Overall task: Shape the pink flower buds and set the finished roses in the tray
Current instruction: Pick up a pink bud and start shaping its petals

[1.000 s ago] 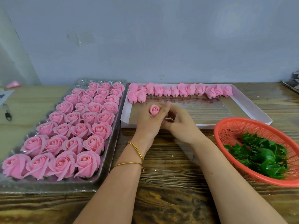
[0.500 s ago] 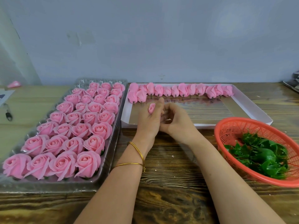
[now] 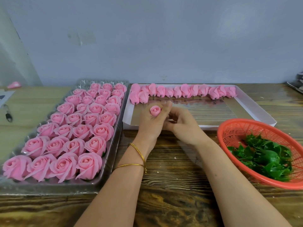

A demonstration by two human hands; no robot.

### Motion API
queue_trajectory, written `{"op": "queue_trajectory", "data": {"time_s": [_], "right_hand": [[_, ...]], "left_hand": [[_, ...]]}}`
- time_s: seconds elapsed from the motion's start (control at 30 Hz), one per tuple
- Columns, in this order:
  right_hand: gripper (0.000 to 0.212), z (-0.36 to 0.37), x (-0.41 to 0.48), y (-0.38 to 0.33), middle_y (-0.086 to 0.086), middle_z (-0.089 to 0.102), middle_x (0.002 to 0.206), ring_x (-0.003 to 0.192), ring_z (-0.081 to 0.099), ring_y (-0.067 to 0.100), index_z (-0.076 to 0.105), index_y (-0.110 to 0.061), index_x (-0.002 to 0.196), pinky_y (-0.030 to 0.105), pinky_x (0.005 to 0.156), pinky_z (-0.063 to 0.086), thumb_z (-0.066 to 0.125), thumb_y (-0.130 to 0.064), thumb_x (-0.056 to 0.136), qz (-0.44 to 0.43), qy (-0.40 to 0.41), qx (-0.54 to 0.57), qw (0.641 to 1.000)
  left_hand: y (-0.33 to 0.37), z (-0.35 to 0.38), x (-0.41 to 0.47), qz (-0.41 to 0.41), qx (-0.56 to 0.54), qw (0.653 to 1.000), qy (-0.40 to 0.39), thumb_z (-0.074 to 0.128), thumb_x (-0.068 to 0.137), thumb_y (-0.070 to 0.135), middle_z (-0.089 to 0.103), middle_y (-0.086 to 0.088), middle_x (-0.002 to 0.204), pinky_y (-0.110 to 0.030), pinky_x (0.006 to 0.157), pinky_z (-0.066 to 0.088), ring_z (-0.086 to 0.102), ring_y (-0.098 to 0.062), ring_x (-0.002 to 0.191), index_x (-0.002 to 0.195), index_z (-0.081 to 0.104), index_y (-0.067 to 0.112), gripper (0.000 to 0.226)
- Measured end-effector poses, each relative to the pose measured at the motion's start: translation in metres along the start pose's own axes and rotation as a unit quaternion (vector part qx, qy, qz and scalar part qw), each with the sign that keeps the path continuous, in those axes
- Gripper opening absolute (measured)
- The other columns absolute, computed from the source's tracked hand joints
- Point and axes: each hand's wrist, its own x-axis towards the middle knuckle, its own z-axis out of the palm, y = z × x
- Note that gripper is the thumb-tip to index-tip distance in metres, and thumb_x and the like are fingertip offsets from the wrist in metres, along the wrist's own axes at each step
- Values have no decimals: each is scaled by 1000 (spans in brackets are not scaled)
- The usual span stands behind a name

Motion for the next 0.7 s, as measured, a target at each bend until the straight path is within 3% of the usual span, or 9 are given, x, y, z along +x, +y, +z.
{"op": "queue_trajectory", "data": {"time_s": [0.07, 0.17, 0.23, 0.27, 0.33, 0.4, 0.57, 0.63, 0.7], "right_hand": [[26, 0, 0, 0, 6, 72, 93, 91, 68, 18, 68, -9, 102, 33, 89, 54, 64, 9, 84, -2, 0, -1, 1000], [32, 2, 1, 0, -14, 63, 76, 73, 58, 2, 65, -20, 89, 20, 73, 51, 66, 10, 78, -10, 1, -10, 1000], [35, 4, 2, 2, -10, 61, 79, 69, 56, 0, 62, -19, 90, 16, 69, 49, 70, 11, 75, 1, 24, -9, 1000], [35, 4, 3, 4, -7, 60, 80, 68, 57, -1, 60, -18, 90, 16, 68, 48, 72, 11, 74, 5, 36, -6, 999], [36, 6, 3, 7, -6, 60, 78, 64, 56, -4, 57, -17, 86, 13, 64, 47, 74, 10, 71, 6, 53, -9, 999], [36, 7, 3, 8, -9, 59, 75, 61, 54, -5, 56, -19, 84, 11, 62, 45, 75, 9, 71, 3, 64, -22, 998], [35, 8, 4, 8, -14, 58, 70, 63, 53, -4, 60, -25, 83, 15, 64, 46, 69, 8, 77, -10, 72, -55, 996], [38, 7, 3, 5, -13, 60, 72, 65, 53, -4, 62, -25, 86, 17, 66, 48, 65, 12, 79, -14, 64, -49, 997], [36, 7, 2, 3, 2, 67, 82, 74, 58, 3, 65, -19, 97, 28, 73, 52, 63, 14, 81, -12, 41, -41, 998]], "left_hand": [[0, 0, 0, -6, 1, 1000, -1, 63, 92, 27, 55, 12, 56, -34, 71, 53, 57, -8, 65, 54, 61, 30, 38], [-1, 0, 1, -14, -26, 999, 14, 60, 93, 32, 60, 0, 65, -36, 72, 55, 61, -17, 71, 66, 64, 22, 29], [-3, 1, 2, -24, -39, 998, 32, 59, 94, 34, 59, -14, 73, -47, 78, 54, 60, -27, 77, 78, 64, 8, 30], [-4, 2, 3, -27, -35, 998, 42, 59, 94, 35, 58, -12, 69, -48, 77, 55, 60, -26, 74, 74, 63, 11, 31], [-5, 4, 3, -22, -19, 998, 54, 57, 96, 35, 53, 3, 54, -34, 65, 56, 59, -12, 60, 57, 59, 26, 40], [-6, 4, 3, -15, -22, 999, 44, 56, 97, 33, 50, 10, 47, -21, 55, 53, 55, -3, 51, 52, 56, 26, 45], [-6, 3, 2, 4, -40, 999, 25, 58, 96, 29, 56, -12, 70, -29, 63, 53, 60, -18, 69, 80, 59, -7, 40], [-4, 3, 1, 5, -45, 999, 19, 59, 94, 24, 62, -6, 70, -23, 62, 53, 63, -13, 70, 80, 63, -1, 29], [-2, 2, 0, 2, -40, 999, 5, 61, 93, 21, 66, -1, 72, -24, 64, 54, 65, -11, 73, 80, 66, 9, 19]]}}
